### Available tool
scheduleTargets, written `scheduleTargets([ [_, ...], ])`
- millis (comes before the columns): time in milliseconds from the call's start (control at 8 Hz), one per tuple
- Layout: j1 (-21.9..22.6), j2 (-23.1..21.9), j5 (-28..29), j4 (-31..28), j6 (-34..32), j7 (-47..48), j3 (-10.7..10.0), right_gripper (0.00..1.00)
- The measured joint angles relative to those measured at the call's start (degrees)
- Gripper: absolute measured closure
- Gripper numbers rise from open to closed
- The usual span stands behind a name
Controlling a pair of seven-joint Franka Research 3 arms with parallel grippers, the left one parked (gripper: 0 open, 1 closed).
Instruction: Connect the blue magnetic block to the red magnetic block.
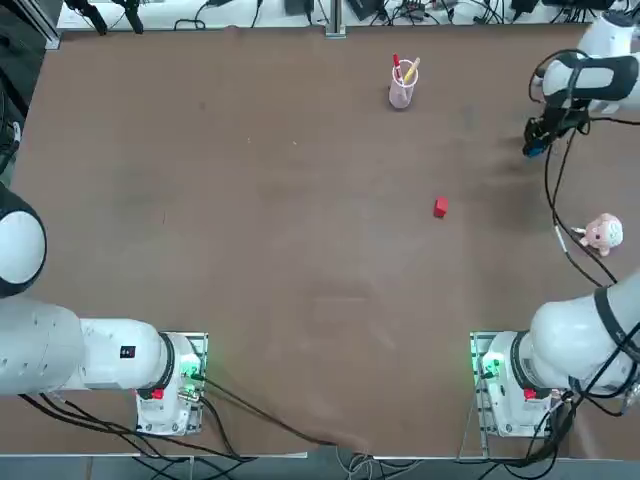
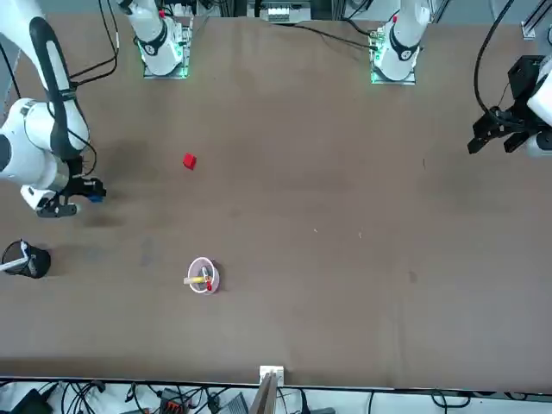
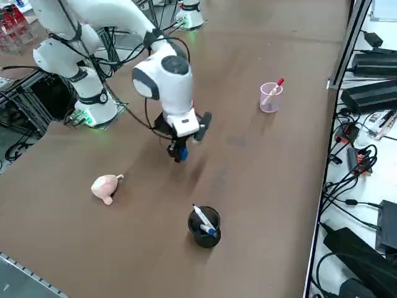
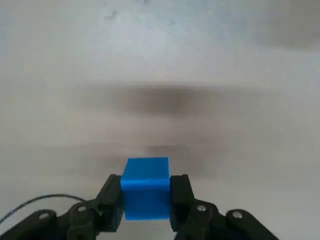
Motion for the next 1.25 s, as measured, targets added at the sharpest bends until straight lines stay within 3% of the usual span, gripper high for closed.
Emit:
scheduleTargets([
  [375, 4.7, 0.7, 0.1, 0.3, 0.0, 3.0, 0.1, 0.52],
  [1250, 7.2, 6.7, 0.2, 1.9, 6.1, 6.4, 0.1, 0.52],
])
